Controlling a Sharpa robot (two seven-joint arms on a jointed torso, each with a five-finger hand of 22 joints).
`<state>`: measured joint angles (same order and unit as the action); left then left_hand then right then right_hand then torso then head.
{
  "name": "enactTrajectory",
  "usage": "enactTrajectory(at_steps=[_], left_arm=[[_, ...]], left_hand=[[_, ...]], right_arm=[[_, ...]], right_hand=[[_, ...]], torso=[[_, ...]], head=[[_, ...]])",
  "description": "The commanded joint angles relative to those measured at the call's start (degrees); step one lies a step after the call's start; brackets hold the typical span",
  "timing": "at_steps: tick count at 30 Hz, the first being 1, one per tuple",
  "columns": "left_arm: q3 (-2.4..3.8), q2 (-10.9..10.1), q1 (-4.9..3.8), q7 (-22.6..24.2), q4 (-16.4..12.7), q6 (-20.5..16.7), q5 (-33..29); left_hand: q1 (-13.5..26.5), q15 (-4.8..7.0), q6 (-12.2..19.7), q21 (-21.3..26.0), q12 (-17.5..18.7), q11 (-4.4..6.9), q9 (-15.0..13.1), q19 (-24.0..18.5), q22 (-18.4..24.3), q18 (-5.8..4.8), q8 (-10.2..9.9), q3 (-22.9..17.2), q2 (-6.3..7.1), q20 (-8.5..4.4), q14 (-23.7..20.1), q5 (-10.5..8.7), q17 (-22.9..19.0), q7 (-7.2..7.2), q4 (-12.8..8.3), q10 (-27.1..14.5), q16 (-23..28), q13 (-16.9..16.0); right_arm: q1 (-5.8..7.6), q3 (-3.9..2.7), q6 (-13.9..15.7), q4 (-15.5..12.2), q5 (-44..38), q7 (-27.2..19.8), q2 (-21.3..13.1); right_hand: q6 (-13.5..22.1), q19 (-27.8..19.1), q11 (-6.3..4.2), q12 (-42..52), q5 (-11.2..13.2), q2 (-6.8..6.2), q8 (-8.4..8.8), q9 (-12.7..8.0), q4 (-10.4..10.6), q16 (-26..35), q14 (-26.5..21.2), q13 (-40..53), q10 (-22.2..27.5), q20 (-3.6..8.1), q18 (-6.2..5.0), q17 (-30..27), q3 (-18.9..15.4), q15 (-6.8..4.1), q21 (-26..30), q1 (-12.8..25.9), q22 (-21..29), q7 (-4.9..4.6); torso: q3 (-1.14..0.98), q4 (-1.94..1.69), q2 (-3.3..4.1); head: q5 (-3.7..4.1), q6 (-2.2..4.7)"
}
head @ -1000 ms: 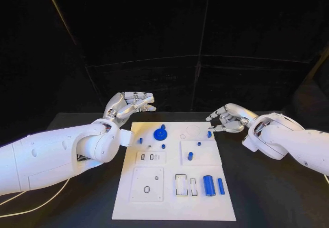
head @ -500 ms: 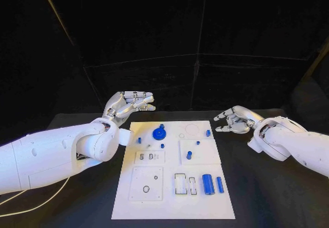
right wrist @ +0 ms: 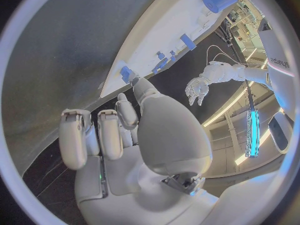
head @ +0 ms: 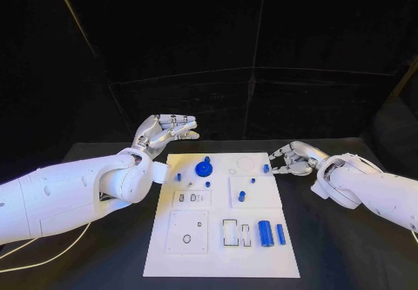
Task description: Assemble the parts on the task board
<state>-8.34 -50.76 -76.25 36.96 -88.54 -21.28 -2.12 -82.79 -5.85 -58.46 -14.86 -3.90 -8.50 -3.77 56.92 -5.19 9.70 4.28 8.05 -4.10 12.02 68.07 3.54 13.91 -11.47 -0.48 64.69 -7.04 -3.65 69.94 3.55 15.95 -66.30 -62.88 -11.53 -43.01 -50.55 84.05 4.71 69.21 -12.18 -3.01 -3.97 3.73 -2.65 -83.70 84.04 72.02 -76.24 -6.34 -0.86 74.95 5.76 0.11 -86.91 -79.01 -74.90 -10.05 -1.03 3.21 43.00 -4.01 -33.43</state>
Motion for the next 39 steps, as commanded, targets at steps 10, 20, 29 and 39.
enactTrajectory(at_steps=[10, 20, 29, 39], left_arm=[[0.04, 0.2, -0.03, 0.1, 0.1, 0.6, 0.5], [0.04, 0.2, -0.03, 0.0, 0.1, 0.4, 0.5], [0.04, 0.1, -0.03, -0.1, 0.0, 0.3, 0.5], [0.04, 0.1, -0.03, -0.1, 0.0, 0.2, 0.5]], left_hand=[[0.0, 0.06, 0.4, 0.3, 0.3, -0.03, 0.1, -0.3, 0.1, 0.75, -0.4, 0.0, -0.54, 0.15, -0.5, -0.11, -0.1, -0.16, -0.3, -0.4, 0.4, 0.1], [-0.2, 0.07, 0.4, 0.3, 0.3, -0.03, 0.0, -0.2, 0.1, 0.79, -0.4, -0.1, -0.75, 0.17, -0.4, -0.10, -0.2, -0.19, -0.5, -0.4, 0.5, 0.0], [-0.3, 0.08, 0.4, 0.3, 0.2, -0.03, 0.0, -0.2, 0.1, 0.81, -0.4, -0.2, -0.89, 0.17, -0.3, -0.09, -0.2, -0.21, -0.6, -0.5, 0.6, 0.0], [-0.4, 0.09, 0.4, 0.3, 0.2, -0.04, 0.0, -0.1, 0.2, 0.82, -0.4, -0.2, -1.00, 0.17, -0.3, -0.09, -0.2, -0.22, -0.7, -0.5, 0.6, 0.0]], right_arm=[[-0.07, -0.04, -0.1, 0.9, -1.2, 0.1, 1.4], [-0.14, -0.04, -0.8, 1.4, -1.5, 0.8, 2.5], [-0.21, -0.04, -0.9, 1.8, -2.5, 2.1, 2.9], [-0.25, -0.05, -1.6, 1.9, -3.0, 3.0, 3.2]], right_hand=[[-0.7, 1.0, 0.08, 1.1, 0.3, 0.83, -0.50, 0.3, 0.2, -0.3, 3.7, 0.8, -0.7, -0.55, -0.77, 4.9, -0.5, 0.38, 0.0, 0.6, -8.6, 0.11], [-2.5, 1.4, -0.22, 2.1, 0.5, 1.55, -1.28, 0.4, 0.0, -0.6, 3.8, 1.5, -1.4, -0.38, -0.64, 5.3, -0.3, 0.14, -0.2, 0.5, -9.2, 0.44], [-3.2, 1.6, -0.33, 2.4, 0.7, 2.07, -1.50, 0.4, 0.0, -0.7, 3.9, 1.7, -1.7, -0.28, -0.57, 5.5, -0.1, 0.04, -0.4, 0.5, -9.4, 0.55], [-4.2, 1.9, -0.49, 2.6, 0.8, 2.42, -1.79, 0.4, -0.1, -0.8, 3.9, 1.8, -1.9, -0.16, -0.50, 5.7, 0.2, -0.08, -0.5, 0.6, -9.7, 0.70]], torso=[[0.06, -0.01, -0.01], [0.03, -0.04, -0.02], [0.01, 0.05, -0.03], [-0.01, 0.05, -0.04]], head=[[0.06, 0.16], [0.05, 0.03], [-0.11, -0.01], [-0.05, -0.10]])
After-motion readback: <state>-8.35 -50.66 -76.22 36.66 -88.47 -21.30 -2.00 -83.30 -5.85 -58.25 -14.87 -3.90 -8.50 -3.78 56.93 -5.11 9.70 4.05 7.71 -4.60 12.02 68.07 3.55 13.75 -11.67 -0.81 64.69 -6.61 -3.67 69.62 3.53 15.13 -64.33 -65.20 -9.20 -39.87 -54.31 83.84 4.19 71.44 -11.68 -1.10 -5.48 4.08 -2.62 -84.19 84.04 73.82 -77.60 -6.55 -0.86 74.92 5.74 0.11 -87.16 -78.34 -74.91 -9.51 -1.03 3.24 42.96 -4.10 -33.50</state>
